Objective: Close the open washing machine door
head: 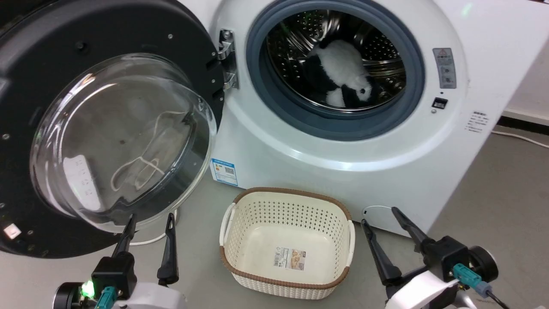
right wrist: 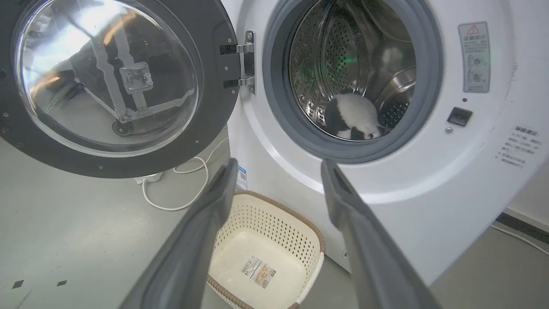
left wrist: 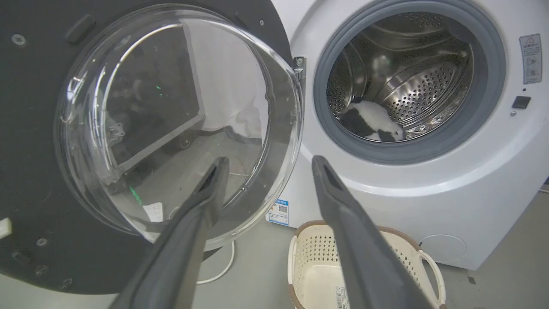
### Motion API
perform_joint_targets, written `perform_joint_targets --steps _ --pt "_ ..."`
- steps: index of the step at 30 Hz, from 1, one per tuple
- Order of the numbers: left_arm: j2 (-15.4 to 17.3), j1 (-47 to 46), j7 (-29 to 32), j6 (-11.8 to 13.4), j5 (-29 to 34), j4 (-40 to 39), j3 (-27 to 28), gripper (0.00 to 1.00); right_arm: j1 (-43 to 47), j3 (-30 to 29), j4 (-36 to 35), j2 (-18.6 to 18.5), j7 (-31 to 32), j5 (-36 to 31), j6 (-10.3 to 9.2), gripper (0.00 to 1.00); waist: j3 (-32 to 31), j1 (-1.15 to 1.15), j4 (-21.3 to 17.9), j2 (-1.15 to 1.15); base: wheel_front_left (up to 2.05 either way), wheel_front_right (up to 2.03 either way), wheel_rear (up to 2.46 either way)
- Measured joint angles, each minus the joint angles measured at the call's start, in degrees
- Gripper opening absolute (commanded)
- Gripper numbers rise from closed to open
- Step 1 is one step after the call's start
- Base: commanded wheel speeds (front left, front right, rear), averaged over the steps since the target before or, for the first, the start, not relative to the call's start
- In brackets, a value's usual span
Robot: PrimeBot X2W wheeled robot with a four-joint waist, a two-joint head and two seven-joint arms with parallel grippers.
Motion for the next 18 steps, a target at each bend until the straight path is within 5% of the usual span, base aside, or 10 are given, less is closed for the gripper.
perform_joint_targets --steps 18 --pt "-0.1 1.9 -2.4 0.3 -0.5 -1.0 0.7 1.00 -1.6 4.5 3.4 0.1 -2.4 0.6 0.00 1.00 0.1 0.00 4.8 0.00 -0.02 -0.02 -0.02"
